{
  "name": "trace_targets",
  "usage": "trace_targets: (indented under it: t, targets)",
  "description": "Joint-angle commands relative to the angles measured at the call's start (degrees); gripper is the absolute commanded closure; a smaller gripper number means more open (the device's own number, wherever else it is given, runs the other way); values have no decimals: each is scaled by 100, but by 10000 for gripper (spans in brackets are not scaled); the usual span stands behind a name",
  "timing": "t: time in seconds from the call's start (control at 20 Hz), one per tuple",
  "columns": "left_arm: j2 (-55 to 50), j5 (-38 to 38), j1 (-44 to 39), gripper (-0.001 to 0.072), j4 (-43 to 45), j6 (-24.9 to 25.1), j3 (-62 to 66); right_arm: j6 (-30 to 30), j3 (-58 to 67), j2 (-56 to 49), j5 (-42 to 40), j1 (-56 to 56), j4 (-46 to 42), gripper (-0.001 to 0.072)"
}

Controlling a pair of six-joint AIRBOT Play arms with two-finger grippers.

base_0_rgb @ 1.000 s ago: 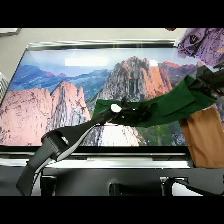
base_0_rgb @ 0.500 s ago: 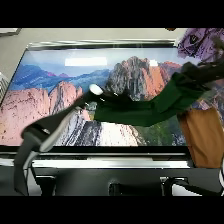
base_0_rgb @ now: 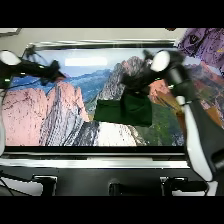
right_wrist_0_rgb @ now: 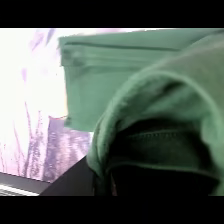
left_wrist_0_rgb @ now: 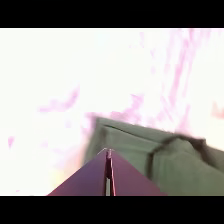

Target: Fold the clothes and pants, and hang the long-sleeved shirts on hangers.

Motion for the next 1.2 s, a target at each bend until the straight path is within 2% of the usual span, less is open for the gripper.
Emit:
trace_targets:
  t: [0.0,0.3,0.35,0.5,0.55,0.65,0.7,0.75,0.95,1.15]
  targets:
    - [271,-348,673,692,173,61,2,627,7,-584,-640,612,68,678]
    - [267,-369,713,692,179,63,0,621,7,-1241,-1239,815,514,676]
    - [267,-369,713,692,179,63,0,590,7,-1311,-1384,850,577,653]
    - [262,-369,713,692,179,63,-15,380,9,-1353,-1941,857,883,271]
    - [258,-374,713,692,177,63,-28,116,9,-1307,-2131,857,1080,232]
    - [249,-372,688,692,188,63,-59,-275,50,-1108,-2251,807,1261,208]
    - [245,-369,649,692,212,63,-57,-413,74,-927,-2159,739,1263,147]
    - [240,-365,616,692,240,61,-57,-540,118,-732,-1945,623,1226,129]
    - [236,-326,509,692,269,63,-57,-1368,133,219,-691,-538,979,120]
    - [236,-326,525,691,275,66,-57,-2632,-22,590,833,-2391,774,83]
